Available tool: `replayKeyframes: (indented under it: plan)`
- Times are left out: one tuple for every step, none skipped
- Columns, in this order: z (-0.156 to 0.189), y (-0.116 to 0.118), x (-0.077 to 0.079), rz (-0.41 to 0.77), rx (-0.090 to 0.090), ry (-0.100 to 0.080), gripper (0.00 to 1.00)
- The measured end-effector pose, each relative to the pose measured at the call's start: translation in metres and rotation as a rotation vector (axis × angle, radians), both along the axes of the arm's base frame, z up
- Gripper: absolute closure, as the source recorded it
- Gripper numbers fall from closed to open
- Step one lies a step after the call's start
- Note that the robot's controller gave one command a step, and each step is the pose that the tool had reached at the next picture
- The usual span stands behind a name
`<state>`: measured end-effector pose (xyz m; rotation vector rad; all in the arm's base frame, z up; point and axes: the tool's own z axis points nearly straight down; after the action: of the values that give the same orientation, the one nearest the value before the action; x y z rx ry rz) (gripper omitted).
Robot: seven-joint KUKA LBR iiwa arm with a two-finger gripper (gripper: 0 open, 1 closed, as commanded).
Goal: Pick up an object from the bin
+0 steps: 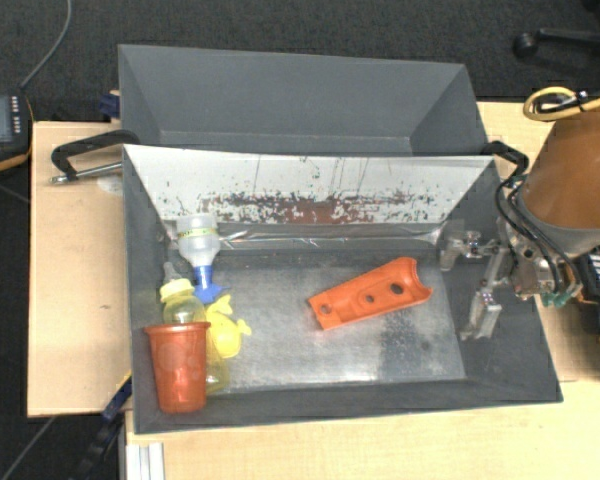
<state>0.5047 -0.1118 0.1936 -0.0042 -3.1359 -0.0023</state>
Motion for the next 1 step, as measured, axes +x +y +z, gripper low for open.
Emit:
replayKeyframes:
  plan:
    - [0.0044,0.0005,0.0018,0.002,-0.002,-0.009,0.00]
